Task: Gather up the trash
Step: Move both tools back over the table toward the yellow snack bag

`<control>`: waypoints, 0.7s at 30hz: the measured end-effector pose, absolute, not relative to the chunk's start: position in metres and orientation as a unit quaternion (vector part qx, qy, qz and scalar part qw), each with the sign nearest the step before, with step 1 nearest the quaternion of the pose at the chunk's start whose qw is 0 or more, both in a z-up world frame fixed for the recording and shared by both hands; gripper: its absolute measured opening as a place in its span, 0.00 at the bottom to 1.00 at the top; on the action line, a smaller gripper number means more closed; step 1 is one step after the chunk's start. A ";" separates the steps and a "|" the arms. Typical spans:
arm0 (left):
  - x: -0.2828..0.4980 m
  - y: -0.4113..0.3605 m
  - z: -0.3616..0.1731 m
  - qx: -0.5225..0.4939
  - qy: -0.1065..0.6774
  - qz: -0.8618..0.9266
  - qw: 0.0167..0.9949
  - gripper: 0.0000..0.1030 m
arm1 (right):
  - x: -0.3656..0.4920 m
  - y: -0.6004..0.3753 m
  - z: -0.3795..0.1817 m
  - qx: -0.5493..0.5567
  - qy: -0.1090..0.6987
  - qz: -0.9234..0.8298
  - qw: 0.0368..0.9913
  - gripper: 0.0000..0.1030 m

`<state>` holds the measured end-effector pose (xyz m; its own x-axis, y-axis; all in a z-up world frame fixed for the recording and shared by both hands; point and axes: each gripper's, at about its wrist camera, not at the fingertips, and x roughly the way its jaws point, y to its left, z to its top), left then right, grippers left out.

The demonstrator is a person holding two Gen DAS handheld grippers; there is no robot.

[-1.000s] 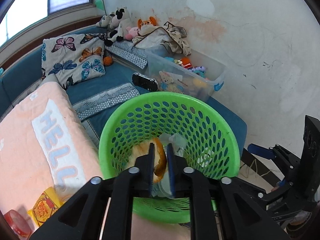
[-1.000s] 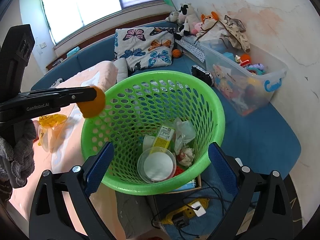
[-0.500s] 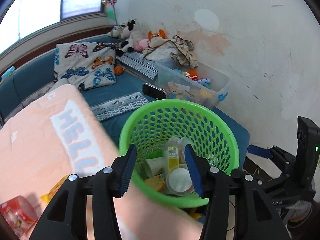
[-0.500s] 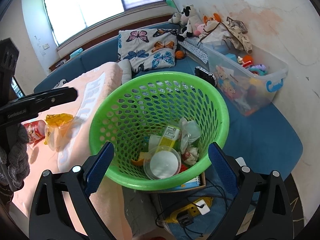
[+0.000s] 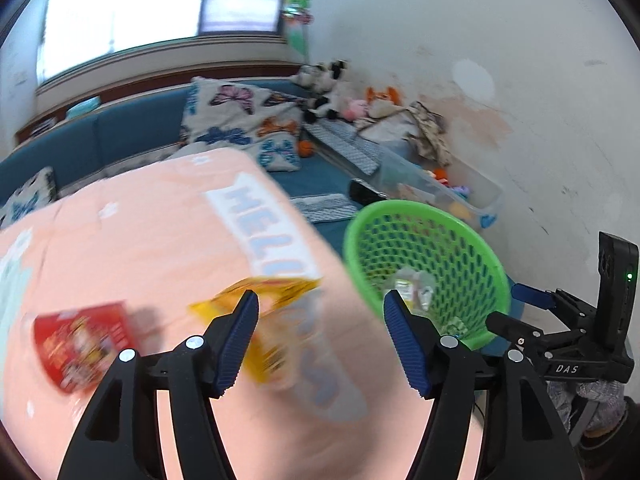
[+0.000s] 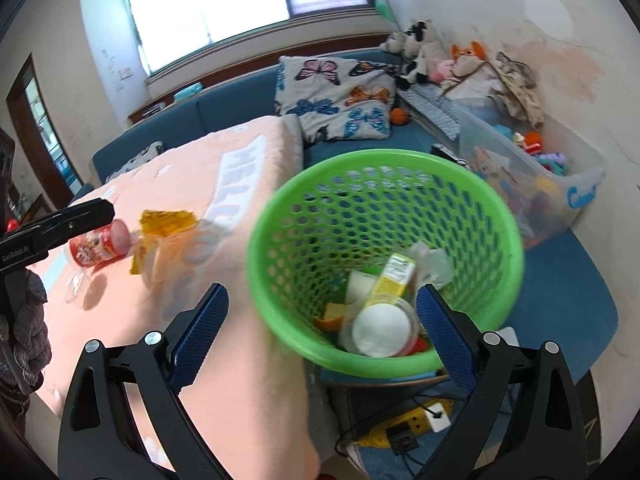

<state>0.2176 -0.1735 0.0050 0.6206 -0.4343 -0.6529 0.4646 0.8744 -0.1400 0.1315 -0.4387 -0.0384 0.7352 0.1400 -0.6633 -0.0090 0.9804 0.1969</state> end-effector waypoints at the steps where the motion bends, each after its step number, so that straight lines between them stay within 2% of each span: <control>1: 0.216 -0.165 0.004 0.018 0.356 -0.243 0.902 0.62 | 0.134 -0.431 -0.038 0.086 0.362 0.048 0.927 0.91; 10: 0.203 -0.091 -0.008 -0.012 0.367 -0.178 0.913 0.63 | 0.156 -0.375 -0.038 0.065 0.368 0.108 0.921 0.91; 21: 0.191 -0.036 -0.024 -0.035 0.375 -0.133 0.917 0.63 | 0.201 -0.307 -0.038 0.061 0.388 0.189 0.900 0.91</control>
